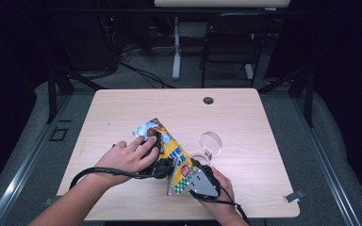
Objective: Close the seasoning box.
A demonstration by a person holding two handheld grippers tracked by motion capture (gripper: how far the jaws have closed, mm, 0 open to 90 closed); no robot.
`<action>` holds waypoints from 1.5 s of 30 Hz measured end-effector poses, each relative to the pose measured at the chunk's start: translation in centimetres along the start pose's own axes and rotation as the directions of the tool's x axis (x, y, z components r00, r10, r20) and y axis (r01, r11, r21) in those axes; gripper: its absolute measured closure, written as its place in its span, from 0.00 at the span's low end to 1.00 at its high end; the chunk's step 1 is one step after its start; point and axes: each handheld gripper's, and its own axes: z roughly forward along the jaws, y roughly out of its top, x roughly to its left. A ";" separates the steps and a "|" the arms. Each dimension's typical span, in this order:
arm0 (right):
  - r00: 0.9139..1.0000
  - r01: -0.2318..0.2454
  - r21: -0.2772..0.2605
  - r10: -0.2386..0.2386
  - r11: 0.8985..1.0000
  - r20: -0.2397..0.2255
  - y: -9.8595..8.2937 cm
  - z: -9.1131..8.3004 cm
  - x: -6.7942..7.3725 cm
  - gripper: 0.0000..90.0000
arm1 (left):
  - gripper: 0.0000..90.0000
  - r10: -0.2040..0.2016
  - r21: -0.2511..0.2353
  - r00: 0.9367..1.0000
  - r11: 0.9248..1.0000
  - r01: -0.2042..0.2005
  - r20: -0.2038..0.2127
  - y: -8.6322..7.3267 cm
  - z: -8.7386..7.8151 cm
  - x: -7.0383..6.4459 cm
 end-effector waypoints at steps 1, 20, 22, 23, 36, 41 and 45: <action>1.000 -0.001 -0.001 0.001 1.000 -0.001 0.0 0.0 0.0 0.79 | 0.70 0.000 -0.001 1.000 1.000 0.000 -0.014 0.0 0.0 -0.1; 1.000 -0.003 -0.007 0.003 1.000 -0.006 0.1 0.1 0.2 0.79 | 0.70 0.011 0.003 1.000 1.000 -0.011 -0.013 -0.1 -0.1 0.0; 1.000 -0.001 -0.005 0.001 1.000 -0.008 0.1 0.1 0.2 0.79 | 0.70 0.012 0.002 1.000 1.000 -0.012 -0.013 -0.1 -0.2 0.0; 1.000 -0.002 -0.006 0.002 1.000 -0.008 0.1 0.1 0.2 0.79 | 0.70 0.017 0.003 1.000 1.000 -0.017 -0.014 -0.1 -0.2 0.0; 1.000 -0.004 -0.004 0.004 1.000 -0.009 0.1 0.0 0.3 0.79 | 0.71 0.025 0.002 1.000 1.000 -0.024 -0.008 0.0 -0.3 0.1; 1.000 -0.003 -0.004 0.003 1.000 -0.008 0.1 0.0 0.3 0.79 | 0.71 0.025 0.002 1.000 1.000 -0.025 -0.018 0.0 -0.3 0.0; 1.000 -0.003 -0.006 0.003 1.000 -0.009 0.1 0.0 0.3 0.79 | 0.72 0.018 0.001 1.000 1.000 -0.018 -0.010 0.0 -0.3 -0.1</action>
